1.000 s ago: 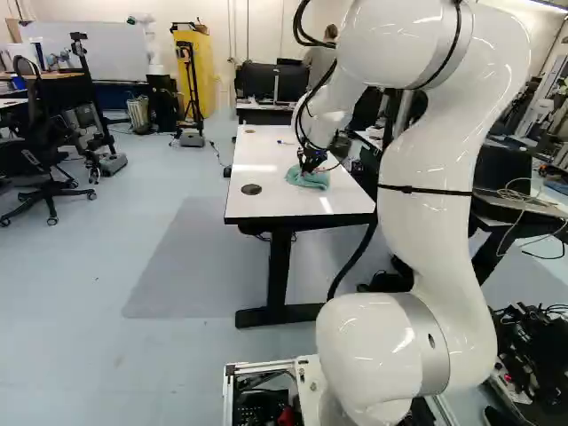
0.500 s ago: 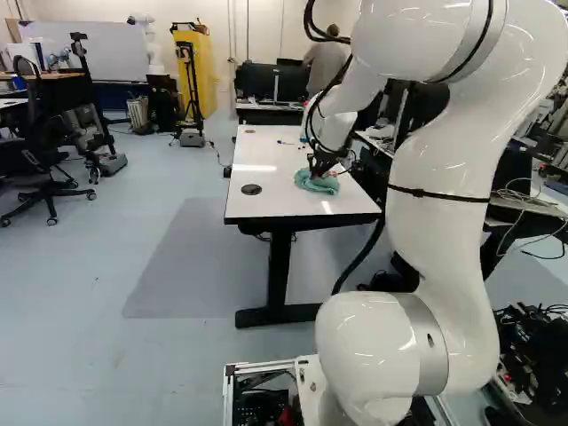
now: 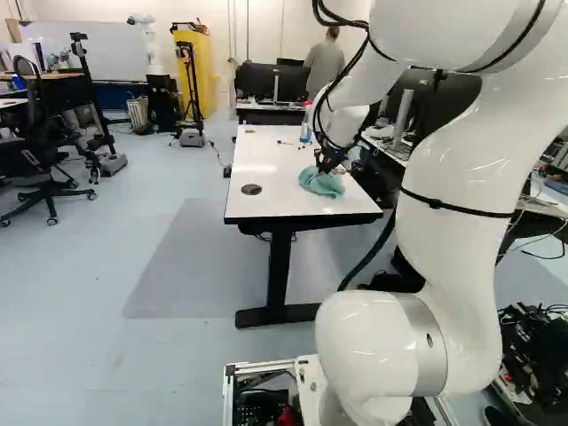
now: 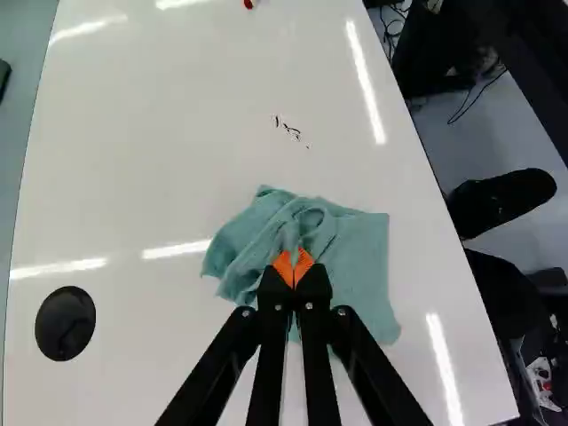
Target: Clean the table with the green towel
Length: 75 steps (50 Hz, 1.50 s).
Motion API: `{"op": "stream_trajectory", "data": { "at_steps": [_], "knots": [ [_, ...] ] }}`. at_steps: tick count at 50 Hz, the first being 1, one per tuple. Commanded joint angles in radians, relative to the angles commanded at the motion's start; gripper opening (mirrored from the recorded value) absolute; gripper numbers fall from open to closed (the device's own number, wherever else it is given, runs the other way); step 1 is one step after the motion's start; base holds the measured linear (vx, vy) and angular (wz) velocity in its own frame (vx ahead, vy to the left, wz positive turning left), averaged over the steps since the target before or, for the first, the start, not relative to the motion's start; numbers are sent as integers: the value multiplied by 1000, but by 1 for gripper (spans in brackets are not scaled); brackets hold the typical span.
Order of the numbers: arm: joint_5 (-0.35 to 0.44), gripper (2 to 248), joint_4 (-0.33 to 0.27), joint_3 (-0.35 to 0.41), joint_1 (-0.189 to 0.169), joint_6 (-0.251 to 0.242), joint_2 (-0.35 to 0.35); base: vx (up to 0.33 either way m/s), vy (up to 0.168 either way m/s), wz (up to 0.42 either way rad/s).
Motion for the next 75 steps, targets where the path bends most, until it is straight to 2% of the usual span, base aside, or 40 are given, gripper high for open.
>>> {"op": "stream_trajectory", "data": {
  "at_steps": [13,38,67,75],
  "knots": [
    [0,21,0,30,-19,0,26,0,0,0],
    [0,21,0,25,-20,0,24,0,0,0],
    [0,21,0,-117,-43,0,-38,0,0,0],
    [0,21,0,-164,-46,0,-78,0,0,0]
  ]
}}
